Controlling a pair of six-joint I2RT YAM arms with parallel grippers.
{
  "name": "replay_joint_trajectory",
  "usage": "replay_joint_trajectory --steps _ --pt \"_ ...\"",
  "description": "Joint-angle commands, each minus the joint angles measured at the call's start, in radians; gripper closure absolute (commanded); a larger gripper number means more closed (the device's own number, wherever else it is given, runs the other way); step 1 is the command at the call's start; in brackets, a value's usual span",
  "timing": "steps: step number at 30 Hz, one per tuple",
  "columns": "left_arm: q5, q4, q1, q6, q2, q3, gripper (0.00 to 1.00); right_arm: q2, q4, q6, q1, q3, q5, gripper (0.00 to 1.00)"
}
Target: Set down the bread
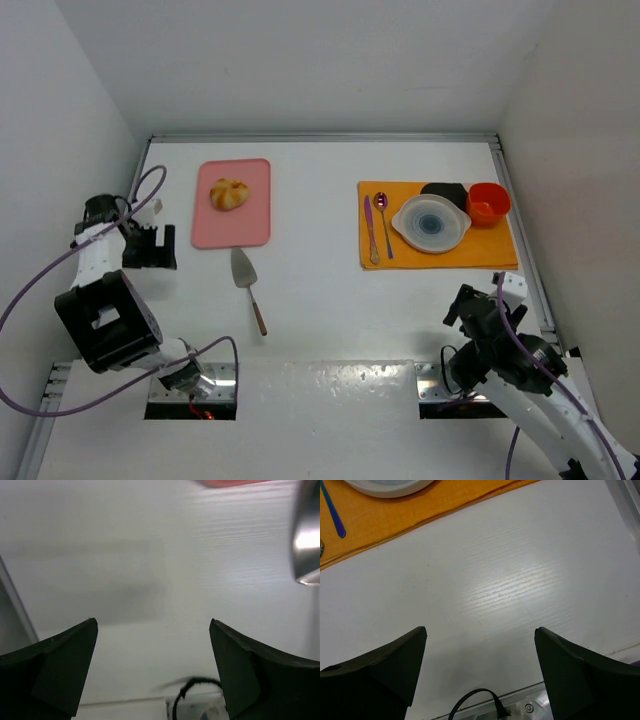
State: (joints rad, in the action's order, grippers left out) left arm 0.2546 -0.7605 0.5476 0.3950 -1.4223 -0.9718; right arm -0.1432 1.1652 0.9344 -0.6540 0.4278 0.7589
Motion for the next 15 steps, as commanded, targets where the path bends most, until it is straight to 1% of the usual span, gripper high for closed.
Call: replay_joint_trajectory --steps 1,2,3,4,5,6,7,8,10,11,12,13,14,15 --pt "0.044 -0.177 -0.150 0.065 0.130 -0.346 0.01 -0.027 0.034 -0.008 0.001 0.022 -0.006 0.11" --pt "0.070 -0.210 -0.193 0.076 0.157 -0.442 0.01 -0.041 0.031 -0.015 0.001 0.026 -0.006 0.11" --pt "0.083 -0.220 -0.236 0.076 0.216 -0.526 0.01 -0.059 0.031 -0.022 0.001 0.026 -0.010 0.11" --pt "0.104 -0.220 -0.309 0.099 0.242 -0.594 0.01 -0.081 0.030 -0.025 0.001 0.028 -0.015 0.11" --pt "0.159 -0.173 -0.340 0.099 0.264 -0.663 0.01 -0.103 0.027 -0.025 -0.001 0.029 -0.016 0.11" --pt "0.196 -0.145 -0.366 0.087 0.276 -0.663 0.01 -0.134 0.024 -0.026 0.001 0.028 -0.021 0.11" --pt "0.237 -0.132 -0.423 0.111 0.261 -0.663 0.01 -0.150 0.021 -0.029 0.002 0.028 -0.023 0.11" --pt "0.265 -0.146 -0.470 0.111 0.237 -0.632 0.01 -0.165 0.004 -0.031 0.002 0.028 -0.027 0.11" --pt "0.207 -0.202 -0.598 0.062 0.171 -0.622 0.01 -0.225 -0.010 -0.049 0.002 0.029 -0.047 0.11" --pt "0.134 -0.280 -0.747 0.038 0.111 -0.599 0.08 -0.239 -0.024 -0.049 0.002 0.038 -0.061 0.11" --pt "0.077 -0.281 -0.815 -0.008 0.099 -0.563 0.17 -0.287 -0.025 -0.049 0.005 0.051 -0.061 0.11" --pt "0.025 -0.269 -0.874 -0.059 0.099 -0.514 0.18 -0.305 -0.027 -0.042 0.001 0.057 -0.079 0.11" --pt "-0.073 -0.255 -0.972 -0.130 0.099 -0.422 0.21 -0.332 -0.032 -0.042 0.002 0.068 -0.089 0.11" --pt "-0.119 -0.244 -1.004 -0.162 0.071 -0.385 0.22 -0.346 -0.036 -0.046 0.002 0.077 -0.093 0.11"
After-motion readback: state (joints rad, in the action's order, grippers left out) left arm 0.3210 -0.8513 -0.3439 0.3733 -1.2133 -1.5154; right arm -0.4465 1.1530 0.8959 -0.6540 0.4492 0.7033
